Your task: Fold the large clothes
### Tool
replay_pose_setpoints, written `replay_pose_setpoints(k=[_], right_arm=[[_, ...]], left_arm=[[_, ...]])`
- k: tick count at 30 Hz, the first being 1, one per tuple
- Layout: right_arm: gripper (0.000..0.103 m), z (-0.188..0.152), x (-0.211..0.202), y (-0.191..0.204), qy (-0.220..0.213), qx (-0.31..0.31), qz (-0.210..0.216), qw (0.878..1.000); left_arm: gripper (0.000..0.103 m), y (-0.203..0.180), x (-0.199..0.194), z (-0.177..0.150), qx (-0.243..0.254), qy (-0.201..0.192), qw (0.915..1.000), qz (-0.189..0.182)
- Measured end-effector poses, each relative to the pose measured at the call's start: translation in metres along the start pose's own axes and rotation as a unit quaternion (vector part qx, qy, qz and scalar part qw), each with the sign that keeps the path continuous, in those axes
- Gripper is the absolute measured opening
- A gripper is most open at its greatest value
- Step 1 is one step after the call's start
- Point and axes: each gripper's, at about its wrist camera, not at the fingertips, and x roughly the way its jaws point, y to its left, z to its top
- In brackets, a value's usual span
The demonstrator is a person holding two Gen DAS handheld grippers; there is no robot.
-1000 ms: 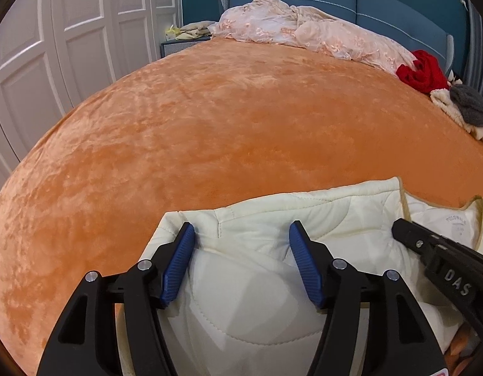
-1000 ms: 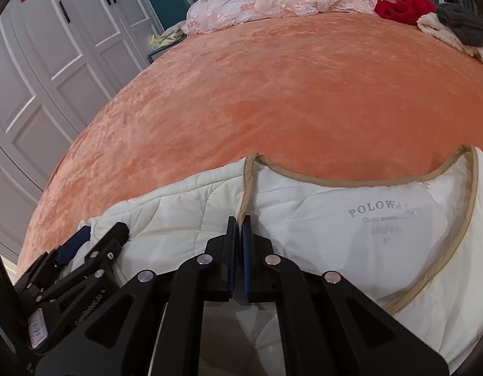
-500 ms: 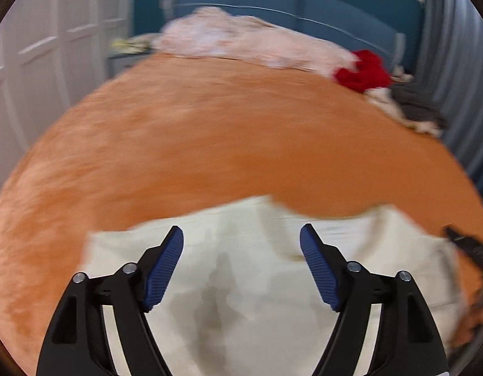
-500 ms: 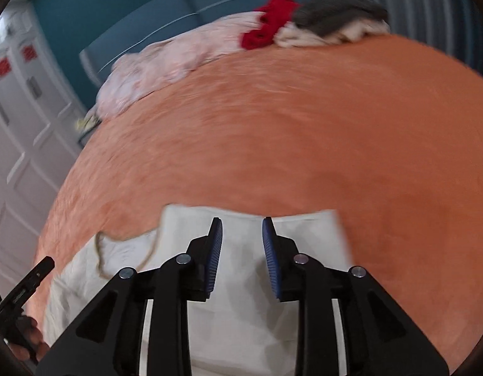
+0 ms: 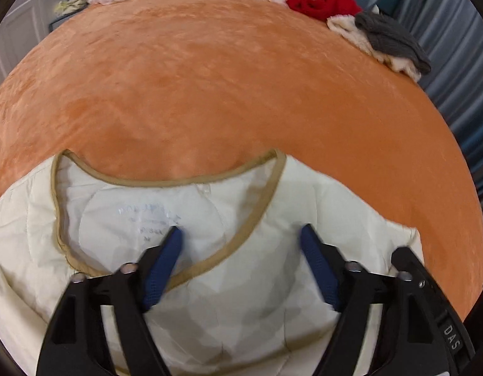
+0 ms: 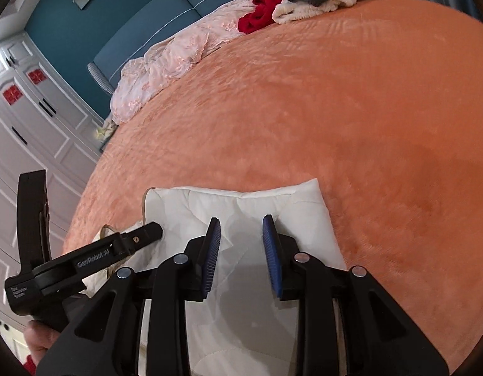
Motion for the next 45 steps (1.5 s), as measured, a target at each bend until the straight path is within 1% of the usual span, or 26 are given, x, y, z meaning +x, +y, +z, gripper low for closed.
replay_pose_setpoints(k=[1,2,3,4,7,9,10,13,19,21,22,23,24,27,28,29,31,32,33,34,36,37,38,39,41,45], right_arm=[[0.027,0.0,0.001,-0.001,0.001,0.0,0.002,1.0],[0.027,-0.001,0.002,-0.001,0.002,-0.001,0.001,1.0],[0.027,-0.001,0.003,0.0,0.003,-0.005,-0.002,1.0],[0.027,0.0,0.002,0.002,0.003,-0.009,-0.006,1.0],[0.028,0.001,-0.003,0.017,0.003,-0.038,-0.013,0.999],[0.027,0.004,-0.003,0.028,0.007,-0.063,-0.016,0.998],[0.027,0.003,0.001,0.034,0.014,-0.084,-0.035,0.996],[0.027,-0.003,0.018,0.036,0.044,-0.105,-0.066,0.991],[0.025,-0.009,0.028,0.039,0.041,-0.124,-0.095,0.987],[0.025,-0.012,0.03,0.043,0.035,-0.137,-0.108,0.984],[0.025,-0.013,0.03,0.044,0.033,-0.141,-0.112,0.983],[0.026,-0.014,0.03,0.046,0.032,-0.145,-0.116,0.982],[0.026,-0.013,0.029,0.047,0.031,-0.145,-0.115,0.982],[0.027,-0.007,0.011,0.05,0.015,-0.139,-0.116,0.983],[0.028,-0.006,0.004,0.055,0.005,-0.141,-0.109,0.984],[0.028,-0.006,-0.01,0.065,-0.008,-0.147,-0.085,0.985],[0.027,-0.009,-0.02,0.087,-0.004,-0.163,-0.05,0.985],[0.023,-0.013,-0.019,0.101,0.01,-0.177,-0.027,0.984],[0.012,-0.015,-0.016,0.11,0.023,-0.188,-0.012,0.982],[0.01,-0.023,-0.007,0.128,0.047,-0.211,0.006,0.976],[0.008,-0.035,0.01,0.145,0.075,-0.236,0.012,0.969],[0.006,-0.043,0.026,0.152,0.098,-0.245,0.01,0.964],[0.006,-0.047,0.036,0.154,0.115,-0.246,0.008,0.962],[0.006,-0.053,0.05,0.154,0.135,-0.245,0.005,0.96],[0.002,-0.063,0.064,0.152,0.143,-0.258,-0.015,0.955],[0.0,-0.059,0.067,0.134,0.128,-0.215,0.005,0.968]], left_arm=[[0.043,0.0,0.001,0.001,0.003,-0.001,1.0,-0.004],[0.017,-0.003,0.002,0.002,0.009,0.0,0.9999,-0.006],[0.007,-0.006,0.002,0.001,0.018,0.003,0.9998,-0.004],[0.001,-0.009,0.002,0.0,0.028,0.004,0.9996,-0.006],[0.0,-0.013,-0.012,-0.001,0.051,-0.025,0.9983,0.015],[0.0,-0.01,-0.02,0.0,0.051,-0.043,0.9977,0.016],[0.0,-0.007,-0.019,-0.001,0.053,-0.046,0.9974,0.019],[0.0,-0.01,-0.009,-0.007,0.078,-0.042,0.9953,0.04],[0.001,-0.003,0.004,-0.018,0.064,-0.051,0.9955,0.047],[0.002,-0.005,0.005,-0.02,0.07,-0.056,0.9945,0.054],[0.004,-0.006,0.004,-0.019,0.073,-0.058,0.9941,0.056],[0.01,-0.006,0.001,-0.019,0.072,-0.061,0.9939,0.057],[0.013,-0.004,-0.004,-0.019,0.068,-0.066,0.9936,0.062],[0.014,0.014,-0.036,-0.021,0.059,-0.082,0.9935,0.052],[0.019,0.021,-0.046,-0.022,0.06,-0.089,0.993,0.05],[0.025,0.033,-0.058,-0.024,0.062,-0.098,0.9919,0.051],[0.027,0.057,-0.074,-0.027,0.064,-0.104,0.9907,0.061],[0.027,0.071,-0.079,-0.028,0.063,-0.1,0.9906,0.068],[0.027,0.086,-0.082,-0.029,0.061,-0.097,0.9905,0.076],[0.027,0.094,-0.083,-0.03,0.059,-0.093,0.9905,0.082],[0.022,0.116,-0.079,-0.031,0.047,-0.075,0.9926,0.084],[0.013,0.121,-0.076,-0.031,0.042,-0.066,0.9937,0.08],[0.009,0.125,-0.069,-0.032,0.04,-0.052,0.9953,0.072],[0.007,0.125,-0.064,-0.033,0.043,-0.045,0.9957,0.069],[0.004,0.119,-0.051,-0.038,0.063,-0.043,0.9937,0.083],[0.004,0.114,-0.035,-0.044,0.072,-0.066,0.9888,0.113]])
